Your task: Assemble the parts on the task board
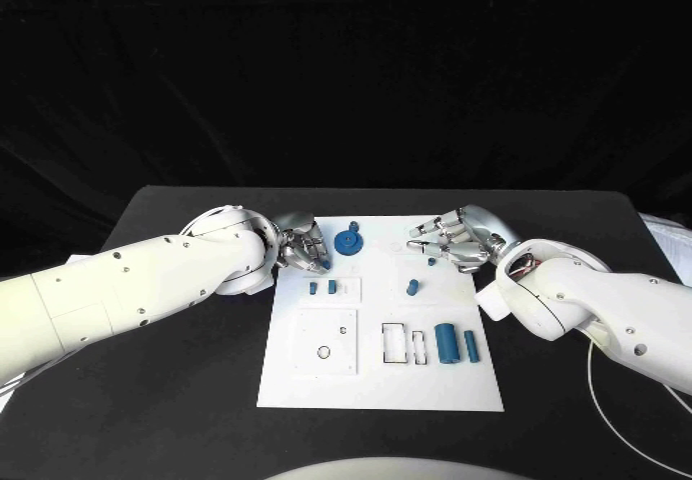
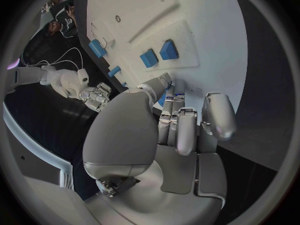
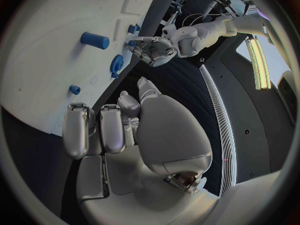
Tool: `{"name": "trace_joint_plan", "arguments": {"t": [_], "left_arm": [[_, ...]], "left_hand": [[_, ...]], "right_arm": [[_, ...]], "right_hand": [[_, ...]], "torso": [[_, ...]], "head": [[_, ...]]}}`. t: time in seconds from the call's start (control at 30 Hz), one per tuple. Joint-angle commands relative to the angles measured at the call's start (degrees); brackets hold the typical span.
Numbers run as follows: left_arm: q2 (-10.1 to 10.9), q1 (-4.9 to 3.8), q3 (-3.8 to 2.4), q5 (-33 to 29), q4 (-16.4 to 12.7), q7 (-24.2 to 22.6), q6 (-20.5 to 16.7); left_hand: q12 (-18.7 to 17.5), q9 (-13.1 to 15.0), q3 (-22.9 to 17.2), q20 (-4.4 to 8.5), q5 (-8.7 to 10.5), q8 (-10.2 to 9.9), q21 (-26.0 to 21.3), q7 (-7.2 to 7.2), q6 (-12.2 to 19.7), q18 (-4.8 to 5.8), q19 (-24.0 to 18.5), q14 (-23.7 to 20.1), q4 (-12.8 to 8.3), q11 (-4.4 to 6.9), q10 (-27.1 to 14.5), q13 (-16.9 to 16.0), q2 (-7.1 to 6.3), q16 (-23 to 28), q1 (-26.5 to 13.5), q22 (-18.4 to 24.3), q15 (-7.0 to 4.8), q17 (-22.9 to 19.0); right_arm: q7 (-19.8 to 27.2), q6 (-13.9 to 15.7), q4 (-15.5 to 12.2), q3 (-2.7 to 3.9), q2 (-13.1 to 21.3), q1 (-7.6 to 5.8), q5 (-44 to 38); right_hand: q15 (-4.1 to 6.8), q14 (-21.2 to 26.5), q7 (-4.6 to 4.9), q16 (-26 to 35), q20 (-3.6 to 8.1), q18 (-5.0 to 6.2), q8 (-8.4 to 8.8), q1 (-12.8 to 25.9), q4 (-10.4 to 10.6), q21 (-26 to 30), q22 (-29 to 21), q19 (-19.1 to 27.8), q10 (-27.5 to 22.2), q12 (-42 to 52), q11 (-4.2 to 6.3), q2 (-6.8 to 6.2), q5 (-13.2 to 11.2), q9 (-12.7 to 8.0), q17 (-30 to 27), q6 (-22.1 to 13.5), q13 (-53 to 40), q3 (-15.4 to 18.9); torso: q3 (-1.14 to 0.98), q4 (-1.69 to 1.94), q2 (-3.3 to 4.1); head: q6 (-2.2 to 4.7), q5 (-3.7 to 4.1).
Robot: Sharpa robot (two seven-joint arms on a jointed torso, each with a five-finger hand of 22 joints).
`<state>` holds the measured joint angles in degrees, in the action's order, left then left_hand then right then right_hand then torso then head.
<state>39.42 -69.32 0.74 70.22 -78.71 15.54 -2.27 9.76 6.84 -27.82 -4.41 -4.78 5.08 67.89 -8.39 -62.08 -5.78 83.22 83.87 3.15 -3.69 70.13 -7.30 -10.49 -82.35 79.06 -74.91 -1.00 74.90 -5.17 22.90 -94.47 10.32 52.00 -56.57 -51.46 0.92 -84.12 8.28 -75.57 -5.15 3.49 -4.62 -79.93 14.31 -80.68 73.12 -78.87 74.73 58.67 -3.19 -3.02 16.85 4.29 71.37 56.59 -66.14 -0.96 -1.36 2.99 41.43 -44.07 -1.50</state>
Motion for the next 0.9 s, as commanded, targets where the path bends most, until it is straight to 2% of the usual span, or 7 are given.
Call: {"name": "trace_joint_plan", "arguments": {"t": [0.03, 0.23, 0.4, 0.53, 0.77, 0.9], "left_arm": [[-0.1, 0.11, 0.09, 0.8, -0.2, 1.4, 1.9], [0.1, 0.11, 0.09, 0.9, -0.3, 1.7, 2.1], [0.3, 0.12, 0.09, 1.0, -0.2, 1.9, 1.9], [0.4, 0.12, 0.09, 0.7, -0.1, 1.7, 1.1], [1.3, 0.11, 0.09, 0.0, -0.2, 1.3, -1.0], [2.7, 0.06, 0.06, -2.8, -0.4, -1.0, -4.2]], "left_hand": [[-0.3, -0.4, 0.4, -0.61, -0.06, -0.4, -0.3, -0.19, 0.6, 1.09, 0.0, 2.4, 0.0, -0.41, 0.1, 0.0, -0.26, 0.2, -0.4, -0.9, 0.40, 0.0], [-0.4, -0.8, 0.6, -0.77, -0.07, -1.0, -0.5, -0.46, 1.3, 1.07, 0.0, 2.4, 0.0, -0.59, 0.1, -0.1, -0.43, 0.2, -0.3, -0.8, 0.56, -0.1], [-0.7, -1.5, 0.8, -0.98, -0.09, -1.6, -0.5, -0.88, 2.7, 1.08, 0.0, 2.4, -0.1, -0.90, -0.1, -0.2, -0.68, 0.2, -0.1, -0.9, 0.80, -0.2], [-1.4, -2.4, 0.9, -1.24, -0.16, -1.7, -0.8, -1.11, 4.8, 1.02, -0.1, 2.3, -0.2, -1.25, -0.9, 0.0, -0.90, 0.3, 0.2, -0.8, 1.09, -0.5], [-2.1, -3.1, 1.1, -1.51, -0.20, -1.6, -1.2, -1.46, 6.8, 0.94, -0.1, 2.3, -0.2, -1.60, -1.7, 0.1, -0.84, 0.2, 0.6, -0.6, 1.36, -0.5], [-2.4, -2.9, -0.1, -1.65, -0.33, -1.0, -2.4, -1.52, 5.8, 0.70, -0.6, 2.2, -0.8, -1.69, -2.0, 0.2, -0.02, 0.5, 2.1, 0.1, 1.46, -1.1]], "right_arm": [[0.1, -0.2, 0.0, 0.00, 0.0, 0.04, -0.3], [0.2, -0.2, -0.1, 0.00, 0.2, 0.04, -0.3], [0.2, 0.6, 0.0, 0.00, 0.4, 0.04, -0.4], [0.3, 1.8, 0.0, 0.00, 0.6, 0.05, -0.4], [0.4, 2.3, 0.5, 0.01, 1.0, 0.05, -1.5], [0.5, 1.0, 1.4, 0.04, 1.5, -0.09, -4.7]], "right_hand": [[0.26, -1.9, -0.10, 0.2, 0.05, 0.59, -0.15, 0.1, 0.0, 0.3, -0.1, 0.2, -0.1, 0.2, 0.09, 0.70, 0.3, 0.0, 0.0, 0.2, 0.0, 0.2], [0.26, -1.9, -0.10, 0.2, 0.05, 0.59, -0.15, 0.1, 0.0, 0.3, -0.1, 0.2, -0.1, 0.2, 0.09, 0.70, 0.3, 0.0, 0.0, 0.2, 0.0, 0.2], [0.26, -1.8, -0.10, 0.6, 0.05, 0.68, -0.13, 0.0, 0.0, 0.5, -0.5, 0.5, -0.7, -0.9, 0.10, 0.70, 0.3, 0.0, -0.5, 0.2, 0.8, 0.3], [0.26, -1.0, -0.04, 3.4, 0.09, 0.86, -0.03, -0.6, 0.2, 1.2, -1.4, 0.9, -8.9, -17.7, 0.06, 0.81, 1.2, -0.1, -3.3, -0.4, 13.8, 0.2], [0.16, -0.2, 0.20, 8.6, 0.11, 1.02, -0.53, -2.1, 1.1, 2.1, -2.4, 1.0, -11.2, -29.3, -0.15, 0.58, 1.5, 0.0, -8.0, -0.8, 25.0, -0.3], [-0.20, -0.6, 0.62, 10.1, -0.05, 0.87, -1.00, -4.7, 0.5, 1.8, -1.8, 0.3, -11.8, -36.6, -0.57, 0.12, -1.2, 0.1, -9.5, 0.2, 32.7, -1.9]], "torso": [[0.00, -0.01, -0.01], [0.02, 0.06, 0.03], [-0.02, -0.01, -0.02], [-0.02, 0.04, -0.04], [-0.04, 0.04, -0.02], [0.02, 0.04, -0.13]], "head": [[0.03, 0.01], [-0.15, 0.23], [0.21, -0.02], [0.31, 0.20], [0.46, 0.18], [0.64, 0.34]]}}
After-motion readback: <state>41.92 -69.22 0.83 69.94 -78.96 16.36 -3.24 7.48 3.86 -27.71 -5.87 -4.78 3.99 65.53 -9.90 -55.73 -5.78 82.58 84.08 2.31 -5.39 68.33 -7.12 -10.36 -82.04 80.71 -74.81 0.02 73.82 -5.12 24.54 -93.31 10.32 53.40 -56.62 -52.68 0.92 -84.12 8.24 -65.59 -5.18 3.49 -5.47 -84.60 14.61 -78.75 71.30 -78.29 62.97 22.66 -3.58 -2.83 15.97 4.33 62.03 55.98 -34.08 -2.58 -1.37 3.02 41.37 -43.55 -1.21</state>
